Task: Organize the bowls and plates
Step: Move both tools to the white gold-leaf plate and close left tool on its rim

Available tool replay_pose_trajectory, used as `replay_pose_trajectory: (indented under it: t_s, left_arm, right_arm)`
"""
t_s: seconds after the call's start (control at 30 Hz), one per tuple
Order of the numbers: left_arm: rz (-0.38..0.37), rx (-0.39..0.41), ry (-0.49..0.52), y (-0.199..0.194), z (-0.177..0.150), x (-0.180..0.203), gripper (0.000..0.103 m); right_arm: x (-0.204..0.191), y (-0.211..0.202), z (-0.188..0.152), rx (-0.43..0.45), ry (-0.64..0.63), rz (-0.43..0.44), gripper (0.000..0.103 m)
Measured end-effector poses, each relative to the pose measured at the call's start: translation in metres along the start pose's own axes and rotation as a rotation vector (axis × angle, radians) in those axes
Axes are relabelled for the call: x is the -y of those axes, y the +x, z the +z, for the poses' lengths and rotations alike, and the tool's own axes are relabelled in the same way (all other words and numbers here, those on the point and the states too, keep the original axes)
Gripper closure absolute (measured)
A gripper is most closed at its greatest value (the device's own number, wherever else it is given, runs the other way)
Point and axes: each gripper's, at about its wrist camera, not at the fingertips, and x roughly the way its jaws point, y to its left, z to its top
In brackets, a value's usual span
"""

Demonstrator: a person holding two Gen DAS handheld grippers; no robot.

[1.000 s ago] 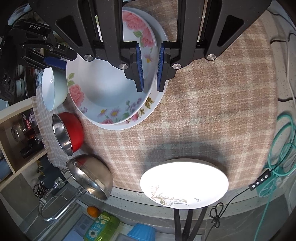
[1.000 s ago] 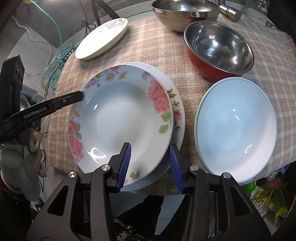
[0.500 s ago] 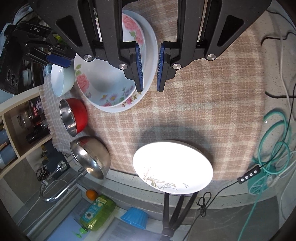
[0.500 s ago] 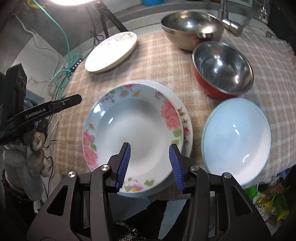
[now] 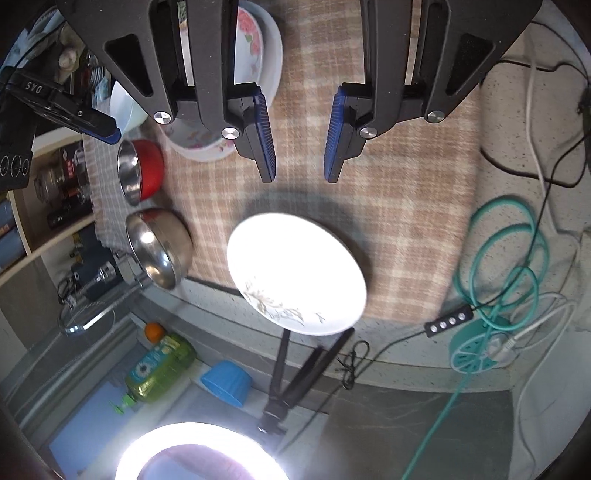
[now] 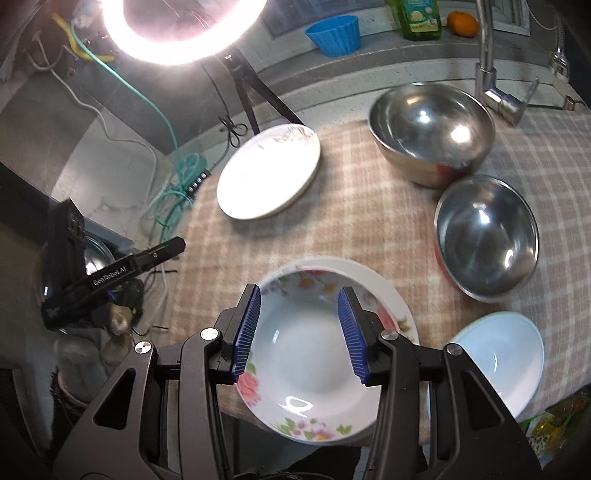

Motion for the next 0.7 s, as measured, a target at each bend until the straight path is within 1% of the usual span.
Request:
replay_pose_trajectory:
  t_s: [0.13, 0.17, 0.23, 0.3, 0.37, 0.43, 0.5, 0.6, 0.7]
  left_arm:
    - [0.011, 0.013, -0.033, 0.001, 0.018, -0.010, 0.078]
    - [0.010, 0.017, -0.042, 0.002, 0.023, -0.013, 0.078]
    - [0.020, 0.025, -0.056, 0.005, 0.032, -0.020, 0.078]
    - [0.013, 0.025, -0.048, 0.010, 0.044, -0.025, 0.078]
    - [0.012, 0.017, -0.034, 0.017, 0.057, -0.031, 0.078]
    - [-0.006, 0.002, -0.023, 0.025, 0.070, -0.038, 0.078]
    - [-0.005, -0.010, -0.005, 0.034, 0.083, -0.043, 0.078]
    - [-0.020, -0.035, -0.010, 0.051, 0.100, -0.054, 0.078]
    - [-0.036, -0.059, -0.033, 0.070, 0.117, -0.065, 0.078]
  right_arm:
    - [-0.005, 0.006, 0.015, -0.007, -0.011, 0.039, 0.058]
    - [-0.005, 0.009, 0.018, -0.011, -0.012, 0.038, 0.058]
    - [-0.005, 0.019, 0.024, -0.028, 0.008, 0.043, 0.058]
    - [-0.004, 0.030, 0.031, -0.037, 0.037, 0.055, 0.058]
    - [-0.003, 0.039, 0.036, -0.036, 0.071, 0.052, 0.058]
    - [-0.002, 0.049, 0.043, -0.035, 0.108, 0.060, 0.058]
    - [-0.001, 0.059, 0.052, -0.026, 0.127, 0.042, 0.058]
    - [0.004, 0.075, 0.065, -0.026, 0.180, 0.038, 0.058]
    - [0.006, 0.088, 0.075, -0.029, 0.196, 0.011, 0.058]
